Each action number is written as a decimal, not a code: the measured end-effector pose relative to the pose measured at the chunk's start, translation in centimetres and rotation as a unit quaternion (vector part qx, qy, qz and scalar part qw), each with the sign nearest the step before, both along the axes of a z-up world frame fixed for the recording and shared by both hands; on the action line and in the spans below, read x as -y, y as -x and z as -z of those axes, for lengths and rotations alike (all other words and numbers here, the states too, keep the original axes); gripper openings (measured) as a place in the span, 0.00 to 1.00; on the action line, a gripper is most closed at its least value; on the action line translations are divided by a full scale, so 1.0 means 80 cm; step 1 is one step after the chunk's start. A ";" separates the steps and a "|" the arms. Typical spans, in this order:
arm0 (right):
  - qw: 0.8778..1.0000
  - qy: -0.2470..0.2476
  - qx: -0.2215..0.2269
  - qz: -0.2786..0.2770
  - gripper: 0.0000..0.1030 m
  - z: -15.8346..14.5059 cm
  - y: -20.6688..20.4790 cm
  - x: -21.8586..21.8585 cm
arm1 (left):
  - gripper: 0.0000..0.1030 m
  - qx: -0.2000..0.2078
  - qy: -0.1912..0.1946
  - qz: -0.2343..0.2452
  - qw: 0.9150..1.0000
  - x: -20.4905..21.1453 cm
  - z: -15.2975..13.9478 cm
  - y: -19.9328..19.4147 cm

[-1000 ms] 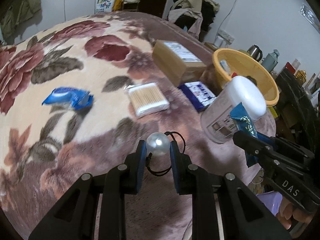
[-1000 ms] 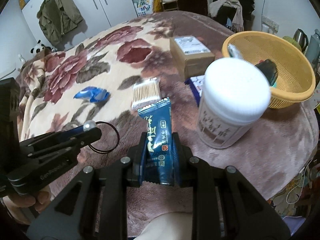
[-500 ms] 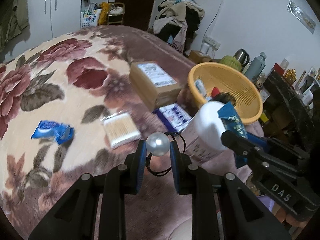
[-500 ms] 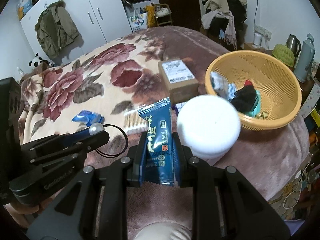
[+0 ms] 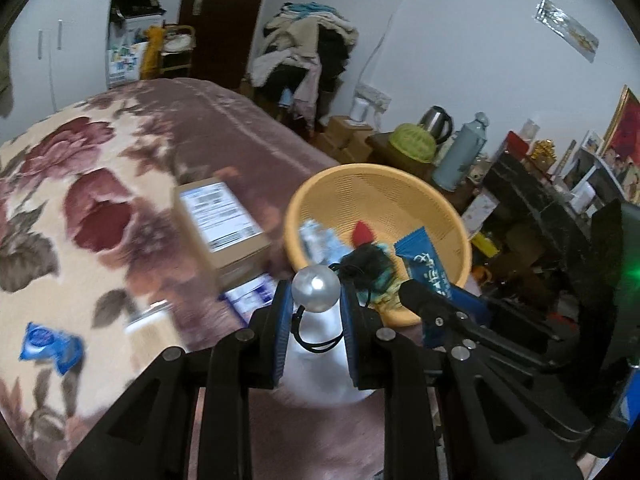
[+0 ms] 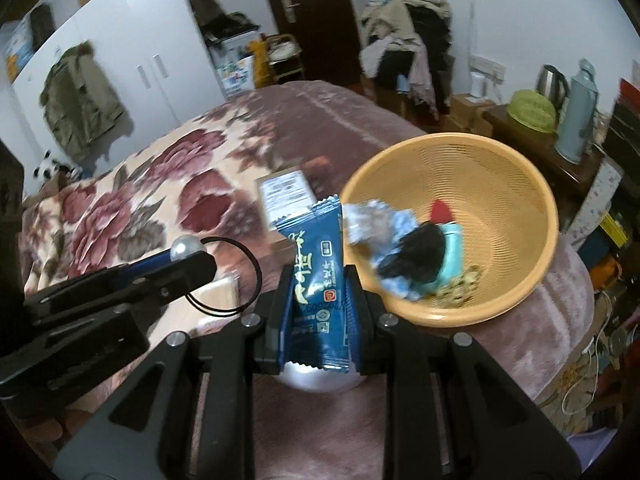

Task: Organize soft objects
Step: 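Carry hair tie and snack packet over the orange basket and open both tools, then withdraw both tools from the basket back toward the blanket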

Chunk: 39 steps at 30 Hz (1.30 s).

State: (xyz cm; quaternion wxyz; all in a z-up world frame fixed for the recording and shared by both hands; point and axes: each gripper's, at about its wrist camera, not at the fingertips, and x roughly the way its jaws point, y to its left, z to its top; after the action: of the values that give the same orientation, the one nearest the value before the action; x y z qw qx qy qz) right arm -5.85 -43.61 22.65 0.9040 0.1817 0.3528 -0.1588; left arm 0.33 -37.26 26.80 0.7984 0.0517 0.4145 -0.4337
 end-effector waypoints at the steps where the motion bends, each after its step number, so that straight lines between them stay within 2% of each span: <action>1: 1.000 0.000 0.000 0.008 0.22 0.000 0.003 0.010 | 0.23 0.000 0.000 0.003 1.000 0.008 0.000 -0.001; 13: 0.996 0.007 -0.017 0.089 0.24 -0.001 0.003 0.110 | 0.23 0.007 -0.001 0.036 0.999 0.124 0.001 -0.024; 14: 0.996 0.003 -0.014 0.090 0.24 0.000 0.001 0.117 | 0.27 0.005 0.002 0.038 0.999 0.132 0.004 -0.027; 16: 0.995 -0.006 -0.017 0.099 0.24 0.004 0.001 0.129 | 0.56 -0.005 0.011 0.042 0.999 0.141 0.009 -0.031; 18: 0.993 -0.013 -0.018 0.114 0.32 0.010 0.003 0.139 | 0.64 -0.020 0.026 0.042 0.999 0.146 0.013 -0.035; 19: 0.993 -0.015 -0.016 0.118 0.52 0.011 0.006 0.141 | 0.74 -0.026 0.031 0.040 0.998 0.146 0.016 -0.037; 20: 0.992 -0.017 -0.011 0.123 0.76 0.013 0.010 0.143 | 0.80 -0.030 0.033 0.038 0.998 0.145 0.017 -0.038; 21: 0.992 -0.016 -0.005 0.128 0.84 0.014 0.014 0.145 | 0.88 -0.030 0.036 0.038 0.998 0.143 0.017 -0.037; 25: 0.992 -0.012 -0.001 0.128 0.86 0.015 0.021 0.144 | 0.98 -0.011 0.027 0.030 0.999 0.131 0.016 -0.036; 27: 0.992 -0.013 -0.004 0.128 0.88 0.016 0.022 0.141 | 0.99 0.002 0.022 0.015 1.000 0.118 0.014 -0.035; 29: 0.992 -0.014 -0.005 0.128 1.00 0.017 0.023 0.141 | 0.99 0.011 0.017 0.005 1.000 0.107 0.011 -0.035; 39: 0.994 -0.004 -0.009 0.109 1.00 0.014 0.025 0.103 | 0.99 0.054 0.002 -0.037 0.998 0.032 0.003 -0.029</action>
State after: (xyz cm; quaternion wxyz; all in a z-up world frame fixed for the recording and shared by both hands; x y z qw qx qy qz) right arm -7.88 -51.84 21.55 0.8775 0.2212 0.3397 -0.2562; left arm 2.65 -39.79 26.58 0.8351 0.0576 0.3718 -0.4013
